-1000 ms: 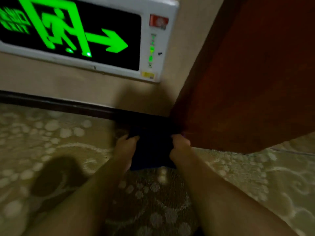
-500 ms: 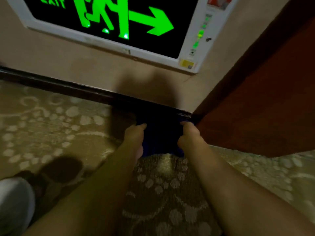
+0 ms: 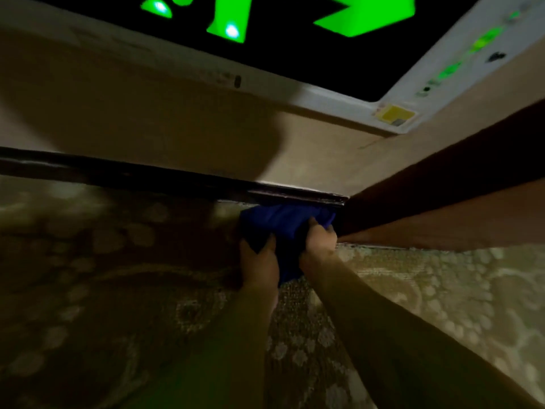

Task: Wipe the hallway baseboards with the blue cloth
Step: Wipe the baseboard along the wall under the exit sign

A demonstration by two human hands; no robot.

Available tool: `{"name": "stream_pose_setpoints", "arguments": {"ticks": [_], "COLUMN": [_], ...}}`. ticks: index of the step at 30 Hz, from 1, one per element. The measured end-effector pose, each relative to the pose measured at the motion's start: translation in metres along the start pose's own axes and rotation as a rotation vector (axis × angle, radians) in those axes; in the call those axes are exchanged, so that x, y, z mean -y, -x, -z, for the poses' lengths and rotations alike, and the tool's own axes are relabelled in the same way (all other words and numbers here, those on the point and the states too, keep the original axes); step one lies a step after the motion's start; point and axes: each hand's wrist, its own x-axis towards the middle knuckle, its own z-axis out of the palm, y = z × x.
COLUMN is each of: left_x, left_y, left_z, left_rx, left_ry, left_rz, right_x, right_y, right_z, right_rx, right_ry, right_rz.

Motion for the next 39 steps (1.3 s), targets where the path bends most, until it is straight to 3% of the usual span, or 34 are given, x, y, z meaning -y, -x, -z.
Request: {"name": "stream_pose_setpoints", "arguments": {"ticks": [7,12,15,17,20,22,25,27,31,36,39], "left_x": [-0.015,-0.020,-0.036,-0.054,-0.077,-0.080,-0.069,-0.061,-0.027,-0.042,-0.052], "left_y": [-0.010,-0.011,-0.014,-0.011,-0.011,-0.018,-0.026,-0.024,-0.037,-0.017,-0.008], "left_z": [0.004,-0.005,-0.011,-0.013,0.002,0.016,0.030,0.023,-0.017,-0.020,-0.003], "left_rx": [-0.001,0.018,0.041,0.083,0.070,-0.029,-0.136,-0.053,0.211,0.168,0.094], "left_ry": [-0.026,-0.155,-0.231,-0.244,-0.246,-0.193,-0.076,-0.033,-0.043,-0.050,-0.009], "left_rz": [0.169,0.125,0.105,0.072,0.053,0.021,-0.044,0.033,0.206,0.230,0.168], "right_x": [-0.001,0.003,0.001,0.010,0.023,0.015,0.001,0.011,0.050,0.042,0.021], "right_y": [0.004,-0.014,-0.066,-0.057,0.005,0.029,0.043,0.048,0.044,0.043,0.048], "right_z": [-0.009,0.000,0.016,0.014,-0.015,-0.032,-0.036,-0.022,-0.004,-0.028,-0.028], "right_rx": [-0.040,0.013,-0.101,-0.152,-0.133,-0.178,-0.204,-0.222,-0.461,-0.474,-0.434], "right_ry": [-0.023,0.060,0.163,0.200,0.209,0.247,0.450,0.442,0.329,0.392,0.542], "right_rz": [-0.032,-0.039,-0.063,-0.106,-0.010,0.076,0.259,0.262,0.230,0.275,0.462]}}
